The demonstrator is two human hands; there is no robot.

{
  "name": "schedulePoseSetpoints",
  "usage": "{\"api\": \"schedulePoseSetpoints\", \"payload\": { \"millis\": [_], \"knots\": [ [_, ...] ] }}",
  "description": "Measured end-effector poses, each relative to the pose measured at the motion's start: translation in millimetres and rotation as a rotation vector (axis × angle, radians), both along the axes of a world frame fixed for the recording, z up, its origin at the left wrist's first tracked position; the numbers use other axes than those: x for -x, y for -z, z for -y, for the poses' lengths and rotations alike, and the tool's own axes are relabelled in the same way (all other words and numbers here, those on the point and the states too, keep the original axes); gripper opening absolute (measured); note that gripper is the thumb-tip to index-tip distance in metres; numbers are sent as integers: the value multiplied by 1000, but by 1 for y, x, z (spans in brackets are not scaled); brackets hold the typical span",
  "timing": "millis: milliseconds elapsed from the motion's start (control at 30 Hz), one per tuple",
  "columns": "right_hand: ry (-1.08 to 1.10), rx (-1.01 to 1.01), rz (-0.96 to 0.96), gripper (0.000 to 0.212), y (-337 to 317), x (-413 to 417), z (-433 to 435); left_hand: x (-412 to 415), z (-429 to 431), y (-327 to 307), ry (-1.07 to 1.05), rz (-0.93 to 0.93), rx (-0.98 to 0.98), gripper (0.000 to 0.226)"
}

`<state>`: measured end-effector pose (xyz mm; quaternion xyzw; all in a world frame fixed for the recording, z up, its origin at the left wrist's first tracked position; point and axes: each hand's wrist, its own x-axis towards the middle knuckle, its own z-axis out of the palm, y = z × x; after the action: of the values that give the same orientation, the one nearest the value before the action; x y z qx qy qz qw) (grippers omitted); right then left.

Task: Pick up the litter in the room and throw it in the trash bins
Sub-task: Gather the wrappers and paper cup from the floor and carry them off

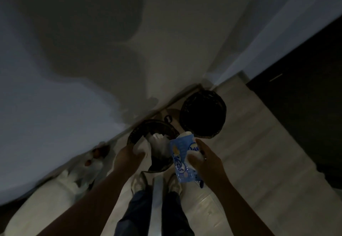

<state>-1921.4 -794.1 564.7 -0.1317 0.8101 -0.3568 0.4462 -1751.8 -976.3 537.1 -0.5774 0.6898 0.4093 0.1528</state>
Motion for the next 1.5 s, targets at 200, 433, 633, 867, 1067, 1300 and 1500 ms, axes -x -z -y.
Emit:
{"api": "schedulePoseSetpoints", "payload": {
  "millis": [200,433,633,867,1067,1300,1500],
  "knots": [
    [24,-69,18,59,61,-2,9,18,9,74,90,32,-13,47],
    [-129,-165,12,62,107,-11,16,6,20,124,99,101,-48,27],
    [-251,-238,56,49,129,-23,42,-34,13,125,325,86,-109,18],
    [-374,-320,-55,78,167,-42,95,-60,24,128,260,98,-101,24],
    [-438,-342,-119,72,180,-48,123,-68,40,132,229,99,-85,25],
    [-688,-400,-229,42,161,-62,109,-73,44,116,306,42,-56,28],
    [-782,-439,-254,49,118,-70,102,-77,44,73,354,11,-23,30]
  ]
}}
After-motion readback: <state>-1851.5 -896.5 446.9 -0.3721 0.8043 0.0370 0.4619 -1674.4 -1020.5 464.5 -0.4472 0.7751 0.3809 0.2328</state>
